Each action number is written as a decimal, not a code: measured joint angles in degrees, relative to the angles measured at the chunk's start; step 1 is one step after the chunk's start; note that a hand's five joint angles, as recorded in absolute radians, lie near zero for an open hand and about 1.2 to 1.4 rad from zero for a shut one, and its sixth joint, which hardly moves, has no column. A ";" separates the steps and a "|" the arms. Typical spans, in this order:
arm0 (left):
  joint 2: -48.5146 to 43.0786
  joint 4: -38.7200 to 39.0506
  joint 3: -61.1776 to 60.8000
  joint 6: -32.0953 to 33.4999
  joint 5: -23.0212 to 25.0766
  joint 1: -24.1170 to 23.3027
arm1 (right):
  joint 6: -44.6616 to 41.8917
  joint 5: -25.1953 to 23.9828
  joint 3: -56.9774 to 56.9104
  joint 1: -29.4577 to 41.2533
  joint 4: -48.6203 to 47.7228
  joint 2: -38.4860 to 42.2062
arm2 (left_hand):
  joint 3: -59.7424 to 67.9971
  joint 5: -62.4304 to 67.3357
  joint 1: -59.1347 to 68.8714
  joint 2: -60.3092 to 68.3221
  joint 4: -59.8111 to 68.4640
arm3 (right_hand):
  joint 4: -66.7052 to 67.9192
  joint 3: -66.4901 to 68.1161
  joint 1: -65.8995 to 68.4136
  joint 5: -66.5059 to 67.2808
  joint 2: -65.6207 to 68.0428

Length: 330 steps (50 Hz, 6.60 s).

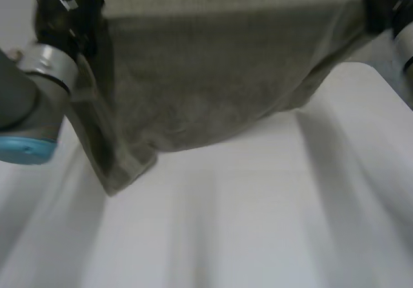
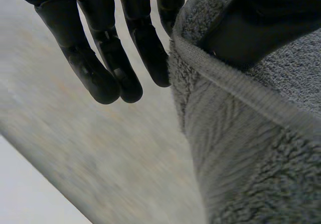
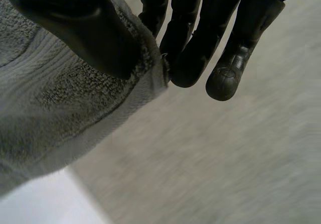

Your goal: Fold the towel.

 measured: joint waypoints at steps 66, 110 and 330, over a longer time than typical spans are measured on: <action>-3.04 10.79 1.05 -16.78 11.51 3.63 | 0.39 -4.81 -4.28 0.99 -2.24 9.09 | 0.32 1.41 0.91 0.07 0.00 | 0.00 0.19 0.01 -0.01 0.01; -13.18 5.98 -23.62 11.59 12.19 7.49 | -1.63 -2.88 21.42 -4.67 -1.49 12.67 | -46.10 -44.16 -41.14 -43.90 -44.02 | 0.00 0.19 0.01 -0.01 0.02; -2.63 9.46 -20.85 -18.96 11.76 1.95 | -4.48 -11.27 1.87 19.75 1.22 27.09 | -74.34 -73.19 -68.79 -72.35 -72.11 | -62.63 -63.17 -63.15 -63.66 -62.65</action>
